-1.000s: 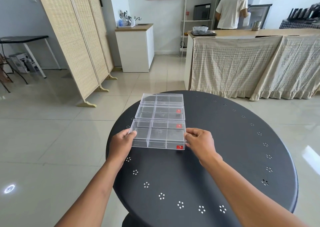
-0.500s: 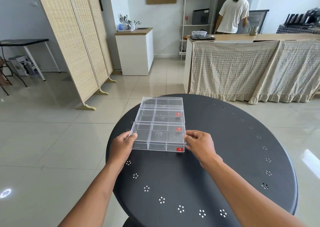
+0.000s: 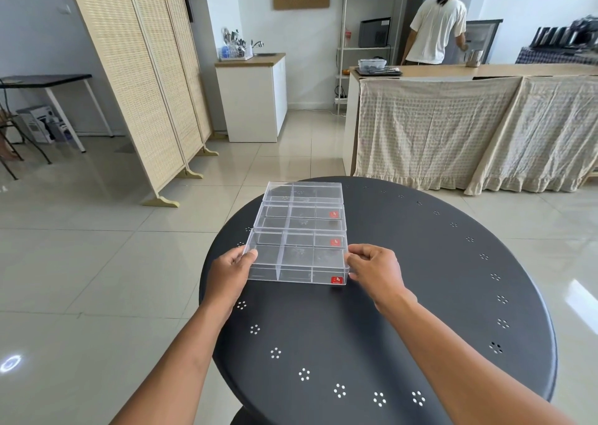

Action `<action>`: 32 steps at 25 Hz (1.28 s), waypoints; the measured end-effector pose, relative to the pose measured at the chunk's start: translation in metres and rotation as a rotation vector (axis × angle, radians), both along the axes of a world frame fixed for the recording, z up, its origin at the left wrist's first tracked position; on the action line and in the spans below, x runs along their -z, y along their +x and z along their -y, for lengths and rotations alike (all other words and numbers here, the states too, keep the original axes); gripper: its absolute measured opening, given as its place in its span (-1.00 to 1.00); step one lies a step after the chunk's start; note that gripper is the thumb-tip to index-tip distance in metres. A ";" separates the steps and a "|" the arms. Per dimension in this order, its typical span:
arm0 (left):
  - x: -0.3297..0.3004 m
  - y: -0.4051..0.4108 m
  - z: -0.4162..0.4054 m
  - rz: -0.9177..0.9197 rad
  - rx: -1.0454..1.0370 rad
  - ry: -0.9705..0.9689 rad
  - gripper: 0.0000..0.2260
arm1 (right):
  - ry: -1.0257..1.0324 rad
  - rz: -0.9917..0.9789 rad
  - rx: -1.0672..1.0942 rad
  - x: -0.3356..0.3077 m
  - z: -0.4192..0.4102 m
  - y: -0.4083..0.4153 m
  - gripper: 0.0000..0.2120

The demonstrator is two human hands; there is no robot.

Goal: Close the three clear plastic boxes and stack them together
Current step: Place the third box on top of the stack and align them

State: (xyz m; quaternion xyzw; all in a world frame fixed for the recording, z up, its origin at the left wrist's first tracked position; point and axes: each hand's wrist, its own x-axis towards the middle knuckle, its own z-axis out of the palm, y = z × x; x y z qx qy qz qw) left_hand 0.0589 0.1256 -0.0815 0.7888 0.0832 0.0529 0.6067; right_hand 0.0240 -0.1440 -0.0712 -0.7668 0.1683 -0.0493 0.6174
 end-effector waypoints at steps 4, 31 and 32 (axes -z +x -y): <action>-0.001 0.000 0.001 -0.009 0.002 -0.027 -0.85 | 0.014 -0.009 0.001 -0.004 -0.002 -0.002 -0.81; -0.024 0.035 0.007 -0.020 0.175 -0.251 -0.53 | 0.039 0.003 -0.156 -0.018 -0.015 0.017 -0.74; -0.026 0.034 0.008 -0.016 0.172 -0.262 -0.56 | 0.051 0.018 -0.158 -0.019 -0.015 0.015 -0.75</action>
